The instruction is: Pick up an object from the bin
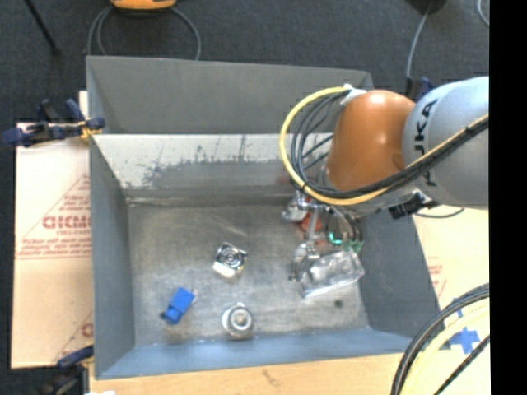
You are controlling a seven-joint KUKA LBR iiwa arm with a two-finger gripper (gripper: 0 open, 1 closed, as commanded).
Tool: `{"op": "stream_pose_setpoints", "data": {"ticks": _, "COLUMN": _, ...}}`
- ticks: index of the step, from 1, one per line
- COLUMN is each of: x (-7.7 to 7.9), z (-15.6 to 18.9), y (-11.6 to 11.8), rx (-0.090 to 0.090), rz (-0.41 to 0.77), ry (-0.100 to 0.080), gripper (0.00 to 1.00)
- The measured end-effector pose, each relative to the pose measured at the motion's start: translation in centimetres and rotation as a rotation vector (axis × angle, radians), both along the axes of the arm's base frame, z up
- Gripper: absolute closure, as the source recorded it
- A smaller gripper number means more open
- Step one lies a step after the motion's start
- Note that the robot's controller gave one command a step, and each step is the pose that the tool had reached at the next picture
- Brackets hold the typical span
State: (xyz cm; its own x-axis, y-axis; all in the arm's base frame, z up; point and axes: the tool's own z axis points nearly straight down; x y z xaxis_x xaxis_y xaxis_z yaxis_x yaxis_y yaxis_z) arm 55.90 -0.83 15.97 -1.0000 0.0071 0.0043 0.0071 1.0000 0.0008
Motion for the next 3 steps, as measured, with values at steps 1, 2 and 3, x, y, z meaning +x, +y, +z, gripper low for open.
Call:
{"op": "stream_pose_setpoints", "data": {"ticks": 1, "x": 3.1, "z": -7.1, "y": -4.9, "rx": 0.015, "rz": 0.02, "ry": -0.011, "gripper": 0.0}}
{"op": "stream_pose_setpoints", "data": {"ticks": 2, "x": 2.4, "z": -7.8, "y": -3.5, "rx": 0.016, "rz": 0.316, "ry": -0.014, "gripper": 0.0}}
{"op": "stream_pose_setpoints", "data": {"ticks": 3, "x": 4.3, "z": -8.4, "y": 3.9, "rx": -0.002, "rz": 0.132, "ry": -0.019, "gripper": 0.0}}
